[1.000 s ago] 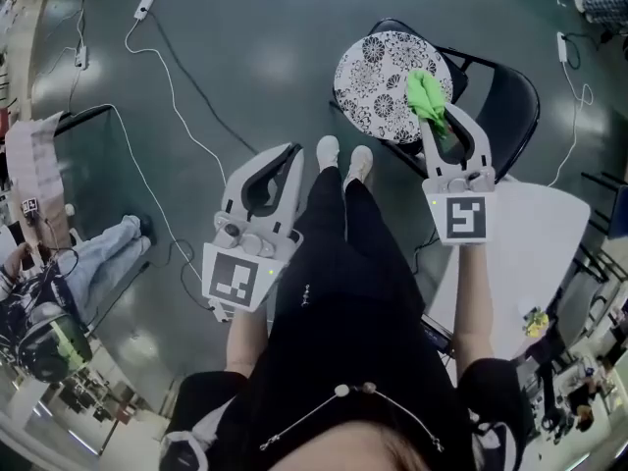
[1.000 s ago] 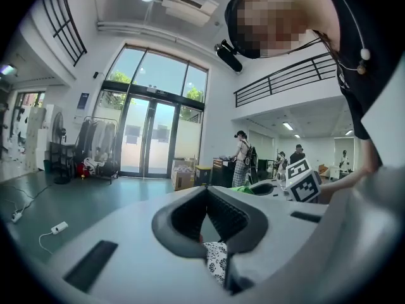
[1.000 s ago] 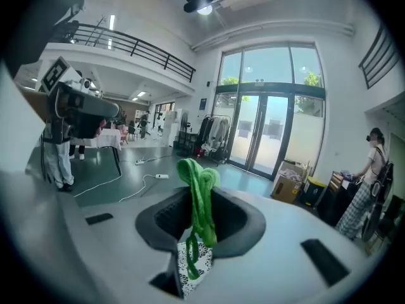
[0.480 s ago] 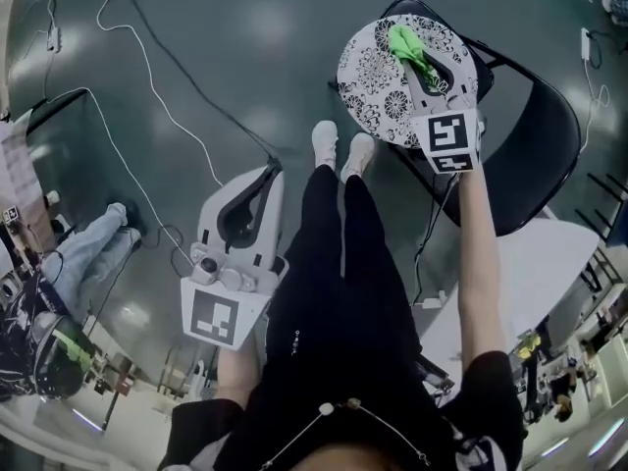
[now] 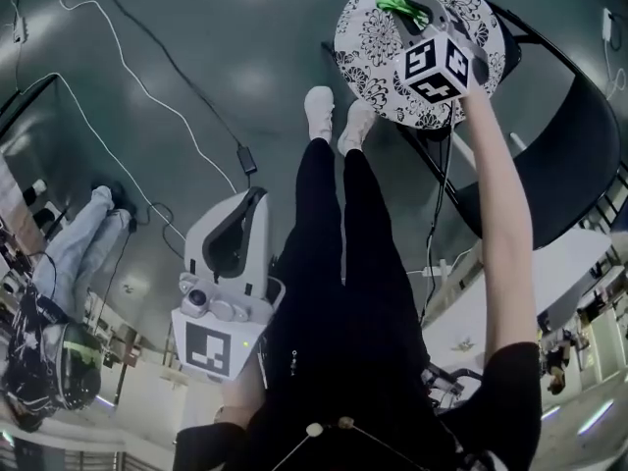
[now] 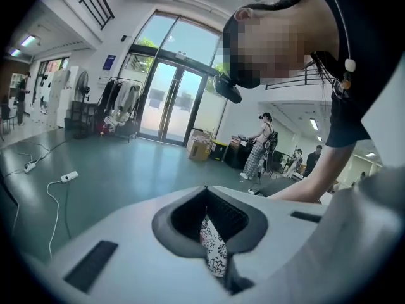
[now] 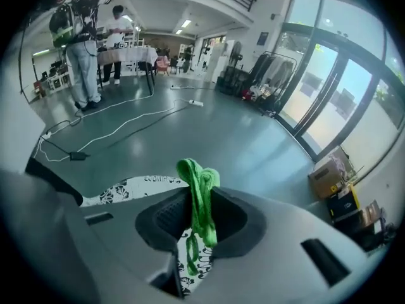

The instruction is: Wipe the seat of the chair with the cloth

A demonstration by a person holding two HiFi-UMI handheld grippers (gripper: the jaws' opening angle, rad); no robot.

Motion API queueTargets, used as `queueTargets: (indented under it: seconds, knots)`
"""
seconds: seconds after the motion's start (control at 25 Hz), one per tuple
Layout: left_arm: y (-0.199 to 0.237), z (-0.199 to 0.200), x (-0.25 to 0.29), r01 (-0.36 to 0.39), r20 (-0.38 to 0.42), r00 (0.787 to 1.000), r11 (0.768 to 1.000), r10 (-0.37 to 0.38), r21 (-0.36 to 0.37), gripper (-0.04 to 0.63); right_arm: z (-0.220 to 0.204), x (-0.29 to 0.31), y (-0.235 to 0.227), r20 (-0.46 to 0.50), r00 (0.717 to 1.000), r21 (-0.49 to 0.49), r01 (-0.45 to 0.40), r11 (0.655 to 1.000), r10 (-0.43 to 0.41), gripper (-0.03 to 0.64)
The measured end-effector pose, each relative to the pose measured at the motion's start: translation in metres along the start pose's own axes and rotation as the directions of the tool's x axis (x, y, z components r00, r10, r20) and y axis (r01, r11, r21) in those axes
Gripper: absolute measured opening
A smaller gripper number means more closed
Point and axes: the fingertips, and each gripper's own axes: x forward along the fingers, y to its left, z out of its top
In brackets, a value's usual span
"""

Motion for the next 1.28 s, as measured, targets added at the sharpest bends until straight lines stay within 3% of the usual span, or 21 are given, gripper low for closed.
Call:
queueTargets:
  seconds: [0.24, 0.48, 0.72, 1.04, 1.28]
  knots:
    - [0.004, 0.012, 0.030, 0.020, 0.030, 0.999, 0.995, -0.024, 0.102, 0.005, -0.030, 0.035, 0.002, -0.075, 0.997, -0.101, -0.030, 0.994, 0.022, 0.083]
    - [0.013, 0.026, 0.055, 0.052, 0.103, 0.993, 0.993, -0.063, 0.102, 0.005, -0.046, 0.042, 0.017, -0.102, 0.992, -0.097, -0.082, 0.992, 0.072, 0.083]
    - [0.023, 0.034, 0.075, 0.048, 0.149, 0.987, 0.993, -0.064, 0.109, 0.005, -0.066, 0.030, 0.064, -0.131, 0.977, -0.136, -0.187, 0.973, 0.169, 0.083]
    - [0.020, 0.027, 0.080, 0.054, 0.134, 0.989, 0.993, -0.068, 0.108, 0.005, -0.094, -0.004, 0.149, -0.153, 0.943, -0.176, -0.320, 0.931, 0.295, 0.083]
    - [0.014, 0.024, 0.080, 0.060, 0.130, 0.989, 0.993, -0.072, 0.099, 0.005, -0.109, -0.027, 0.197, -0.147, 0.921, -0.113, -0.378, 0.919, 0.361, 0.083]
